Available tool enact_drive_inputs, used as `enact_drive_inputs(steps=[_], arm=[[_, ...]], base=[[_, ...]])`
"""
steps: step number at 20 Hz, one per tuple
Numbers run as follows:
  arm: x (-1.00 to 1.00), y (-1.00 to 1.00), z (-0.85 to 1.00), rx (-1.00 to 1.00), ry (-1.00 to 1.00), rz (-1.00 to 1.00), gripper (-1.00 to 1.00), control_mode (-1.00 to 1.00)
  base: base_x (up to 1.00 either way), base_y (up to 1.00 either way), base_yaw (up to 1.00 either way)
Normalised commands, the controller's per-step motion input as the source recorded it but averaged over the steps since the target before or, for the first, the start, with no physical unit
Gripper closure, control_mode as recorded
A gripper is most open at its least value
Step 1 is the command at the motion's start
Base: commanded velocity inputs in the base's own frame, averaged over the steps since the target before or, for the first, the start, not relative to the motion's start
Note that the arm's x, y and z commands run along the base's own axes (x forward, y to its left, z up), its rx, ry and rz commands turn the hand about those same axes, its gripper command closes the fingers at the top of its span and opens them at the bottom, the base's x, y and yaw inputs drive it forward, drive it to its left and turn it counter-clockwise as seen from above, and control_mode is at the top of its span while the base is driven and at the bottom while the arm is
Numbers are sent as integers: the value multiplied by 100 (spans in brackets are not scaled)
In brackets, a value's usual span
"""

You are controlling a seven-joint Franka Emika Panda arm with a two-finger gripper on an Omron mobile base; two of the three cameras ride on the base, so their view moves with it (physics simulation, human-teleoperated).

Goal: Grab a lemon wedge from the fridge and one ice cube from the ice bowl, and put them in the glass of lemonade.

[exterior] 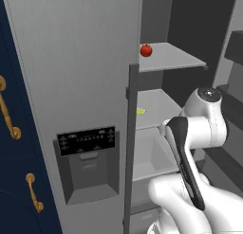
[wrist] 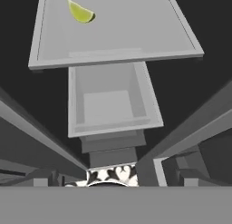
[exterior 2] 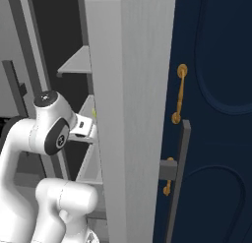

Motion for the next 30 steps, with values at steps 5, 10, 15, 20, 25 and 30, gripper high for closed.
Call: enact_drive_inputs(steps=[5,10,15,20,25,30], arm=[[8,-28,3,2,-4,10,-100,-100],[59,-10,7,3,0,14,-100,-100],[100,1,5,0,0,13,-100,-100],[100,9,0,0,5,15,-100,-100],[100,25,-20,0,3,9,-100,-100],[97,18,-52,0,5,15,-100,-100]], base=[[0,0,0],[0,0,0],[0,0,0],[0,0,0],[0,0,0],[0,0,0]])
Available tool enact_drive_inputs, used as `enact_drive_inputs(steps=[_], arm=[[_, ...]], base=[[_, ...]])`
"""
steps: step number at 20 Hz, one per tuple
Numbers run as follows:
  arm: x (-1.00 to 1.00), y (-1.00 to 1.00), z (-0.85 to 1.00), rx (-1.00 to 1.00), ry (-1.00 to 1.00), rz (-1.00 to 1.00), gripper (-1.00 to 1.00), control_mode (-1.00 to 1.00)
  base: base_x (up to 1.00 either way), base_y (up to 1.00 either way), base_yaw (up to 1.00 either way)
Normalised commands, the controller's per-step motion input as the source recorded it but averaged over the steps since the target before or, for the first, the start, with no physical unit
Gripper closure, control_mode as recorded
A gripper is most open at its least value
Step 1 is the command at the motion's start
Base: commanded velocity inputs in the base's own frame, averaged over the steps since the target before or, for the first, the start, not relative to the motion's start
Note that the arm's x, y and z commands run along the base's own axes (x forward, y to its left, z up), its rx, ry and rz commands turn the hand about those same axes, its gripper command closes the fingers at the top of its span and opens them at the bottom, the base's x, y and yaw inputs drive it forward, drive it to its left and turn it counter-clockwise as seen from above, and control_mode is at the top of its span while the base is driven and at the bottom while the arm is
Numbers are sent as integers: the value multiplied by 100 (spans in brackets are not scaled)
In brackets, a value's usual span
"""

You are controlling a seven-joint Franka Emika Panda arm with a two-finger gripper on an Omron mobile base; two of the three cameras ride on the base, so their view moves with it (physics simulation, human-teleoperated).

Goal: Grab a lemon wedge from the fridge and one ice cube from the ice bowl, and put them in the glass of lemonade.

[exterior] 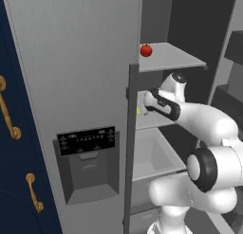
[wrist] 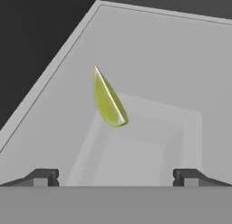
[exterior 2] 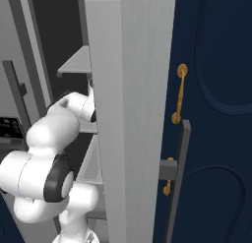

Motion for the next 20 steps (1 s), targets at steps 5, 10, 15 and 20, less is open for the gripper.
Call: enact_drive_inputs(steps=[5,10,15,20], arm=[[93,1,-54,0,1,14,-100,-100],[72,0,-15,0,0,13,-100,-100],[43,1,17,0,4,11,-100,-100],[-18,0,5,0,1,14,-100,-100]], base=[[0,0,0],[0,0,0],[0,0,0],[0,0,0]])
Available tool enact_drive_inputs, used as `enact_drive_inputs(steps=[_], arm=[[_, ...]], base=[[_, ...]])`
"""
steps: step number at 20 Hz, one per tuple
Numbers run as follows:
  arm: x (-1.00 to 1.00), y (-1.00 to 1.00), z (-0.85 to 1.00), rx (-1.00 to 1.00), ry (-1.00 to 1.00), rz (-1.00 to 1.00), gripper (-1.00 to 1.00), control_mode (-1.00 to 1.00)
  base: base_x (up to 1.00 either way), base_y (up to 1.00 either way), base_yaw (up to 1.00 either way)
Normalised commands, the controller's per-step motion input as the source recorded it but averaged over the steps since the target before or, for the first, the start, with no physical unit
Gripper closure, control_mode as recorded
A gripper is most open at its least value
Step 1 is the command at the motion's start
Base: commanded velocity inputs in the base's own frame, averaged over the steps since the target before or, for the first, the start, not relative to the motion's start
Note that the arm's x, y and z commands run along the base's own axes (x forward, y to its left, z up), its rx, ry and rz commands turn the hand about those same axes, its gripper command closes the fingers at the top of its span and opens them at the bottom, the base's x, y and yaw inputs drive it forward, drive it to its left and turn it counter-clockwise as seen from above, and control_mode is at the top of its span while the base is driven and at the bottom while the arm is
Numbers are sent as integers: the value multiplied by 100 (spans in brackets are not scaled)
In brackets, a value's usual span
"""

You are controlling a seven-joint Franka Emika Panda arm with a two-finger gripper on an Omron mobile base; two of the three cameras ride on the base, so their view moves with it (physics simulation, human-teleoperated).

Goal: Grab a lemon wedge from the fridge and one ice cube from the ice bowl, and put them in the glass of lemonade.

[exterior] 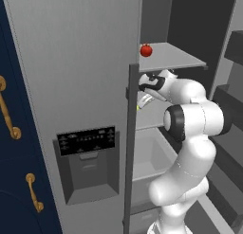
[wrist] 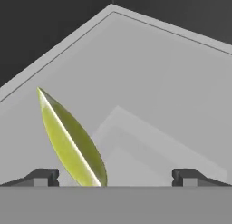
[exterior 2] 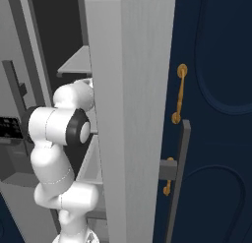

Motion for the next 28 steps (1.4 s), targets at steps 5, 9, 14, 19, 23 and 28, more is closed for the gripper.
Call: enact_drive_inputs(steps=[5,9,14,19,23,28], arm=[[-16,0,0,0,-3,17,-100,-100],[-12,1,4,0,-13,14,-100,-100],[0,15,5,0,-6,13,-100,-100],[0,41,1,-1,3,13,-100,-100],[9,39,-5,-6,7,9,-100,-100],[2,14,-40,-8,3,6,-100,-100]], base=[[0,0,0],[0,0,0],[0,0,0],[0,0,0],[0,0,0],[0,0,0]])
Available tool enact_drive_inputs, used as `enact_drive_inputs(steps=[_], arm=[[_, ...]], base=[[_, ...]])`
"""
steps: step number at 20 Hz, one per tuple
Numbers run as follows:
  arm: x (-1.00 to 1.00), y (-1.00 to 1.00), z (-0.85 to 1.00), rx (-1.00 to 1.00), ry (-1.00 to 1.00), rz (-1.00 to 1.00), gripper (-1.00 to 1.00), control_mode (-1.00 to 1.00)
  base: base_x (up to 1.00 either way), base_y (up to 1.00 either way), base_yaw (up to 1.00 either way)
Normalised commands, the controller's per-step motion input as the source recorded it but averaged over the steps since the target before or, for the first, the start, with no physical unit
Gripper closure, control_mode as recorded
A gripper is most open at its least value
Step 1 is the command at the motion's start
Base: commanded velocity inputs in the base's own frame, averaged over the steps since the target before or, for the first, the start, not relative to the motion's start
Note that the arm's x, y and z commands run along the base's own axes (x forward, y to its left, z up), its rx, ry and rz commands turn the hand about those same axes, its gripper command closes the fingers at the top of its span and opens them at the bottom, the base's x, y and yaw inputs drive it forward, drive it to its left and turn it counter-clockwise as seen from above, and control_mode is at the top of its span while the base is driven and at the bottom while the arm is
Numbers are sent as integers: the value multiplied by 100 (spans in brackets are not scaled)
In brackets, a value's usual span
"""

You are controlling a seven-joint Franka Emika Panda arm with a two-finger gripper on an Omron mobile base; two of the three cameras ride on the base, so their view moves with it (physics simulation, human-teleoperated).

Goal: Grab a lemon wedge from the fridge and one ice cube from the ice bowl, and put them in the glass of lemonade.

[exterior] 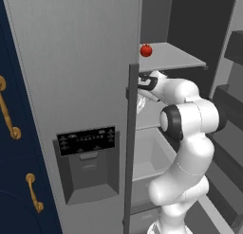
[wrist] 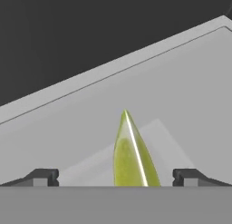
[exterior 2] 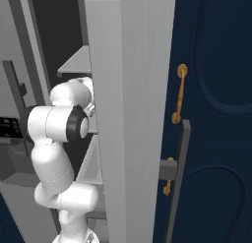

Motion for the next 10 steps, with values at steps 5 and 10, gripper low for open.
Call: enact_drive_inputs(steps=[5,10], arm=[[0,0,-30,-4,0,4,-100,-100],[0,1,-17,0,1,1,-100,-100]], base=[[0,0,0],[0,0,0]])
